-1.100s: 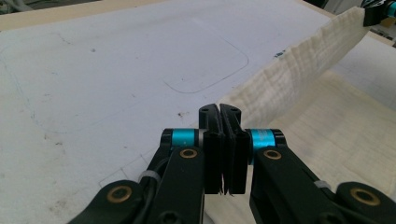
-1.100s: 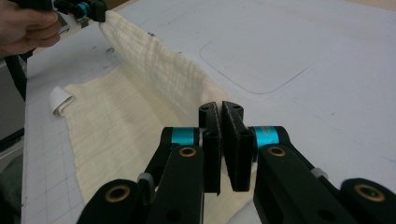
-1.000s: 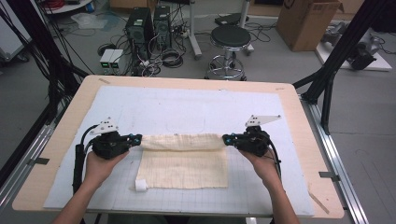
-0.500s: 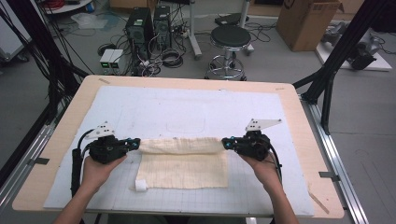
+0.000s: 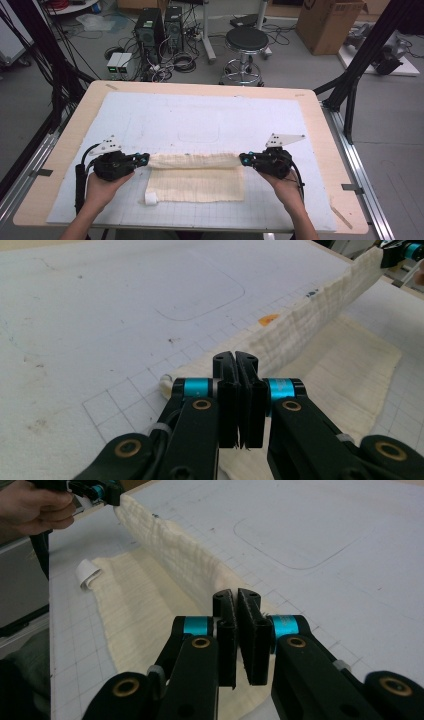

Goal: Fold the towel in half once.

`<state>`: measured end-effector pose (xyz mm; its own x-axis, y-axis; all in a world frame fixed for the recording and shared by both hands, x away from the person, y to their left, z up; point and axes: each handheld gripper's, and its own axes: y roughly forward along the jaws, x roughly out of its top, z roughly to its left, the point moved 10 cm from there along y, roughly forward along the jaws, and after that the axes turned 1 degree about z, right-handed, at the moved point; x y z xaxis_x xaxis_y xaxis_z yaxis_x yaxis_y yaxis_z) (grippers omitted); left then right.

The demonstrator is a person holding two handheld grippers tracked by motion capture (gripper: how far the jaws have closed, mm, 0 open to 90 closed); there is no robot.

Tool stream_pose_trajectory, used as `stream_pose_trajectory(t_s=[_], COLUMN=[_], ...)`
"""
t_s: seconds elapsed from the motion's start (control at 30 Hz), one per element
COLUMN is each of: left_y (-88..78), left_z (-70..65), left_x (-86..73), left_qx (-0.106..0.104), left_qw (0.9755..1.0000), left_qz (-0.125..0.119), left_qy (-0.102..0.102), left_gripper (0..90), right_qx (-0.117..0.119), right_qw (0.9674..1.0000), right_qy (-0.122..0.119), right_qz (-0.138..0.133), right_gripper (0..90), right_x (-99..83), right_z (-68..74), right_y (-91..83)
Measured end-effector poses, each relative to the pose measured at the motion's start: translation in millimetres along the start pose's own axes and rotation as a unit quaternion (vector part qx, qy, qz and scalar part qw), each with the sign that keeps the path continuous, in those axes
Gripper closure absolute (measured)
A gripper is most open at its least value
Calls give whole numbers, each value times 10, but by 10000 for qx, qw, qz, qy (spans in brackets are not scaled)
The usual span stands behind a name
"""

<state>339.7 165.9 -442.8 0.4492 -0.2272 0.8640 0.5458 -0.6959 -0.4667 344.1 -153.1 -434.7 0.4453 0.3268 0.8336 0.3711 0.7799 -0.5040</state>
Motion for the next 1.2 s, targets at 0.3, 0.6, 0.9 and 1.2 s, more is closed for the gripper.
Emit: stream_pose_trajectory(t_s=[0.3, 0.6, 0.9, 1.2], left_y=[-22, 23, -24, -58], left_z=[-52, -158, -269, -319], left_x=[-124, -297, -433, -541], left_qx=[-29, -145, -256, -340], left_qw=[9999, 9996, 9989, 9983], left_qz=[103, 251, 371, 459], left_qy=[61, 75, 151, 144], left_gripper=[875, 875, 874, 872], right_qx=[29, 34, 113, 301], right_qw=[9999, 9995, 9995, 9986], right_qy=[-40, 1, -7, 84], right_qz=[136, 298, 311, 432], right_gripper=[865, 865, 864, 861], right_x=[-134, -311, -442, -611], right_z=[64, 98, 175, 235], right_y=[32, 78, 68, 61])
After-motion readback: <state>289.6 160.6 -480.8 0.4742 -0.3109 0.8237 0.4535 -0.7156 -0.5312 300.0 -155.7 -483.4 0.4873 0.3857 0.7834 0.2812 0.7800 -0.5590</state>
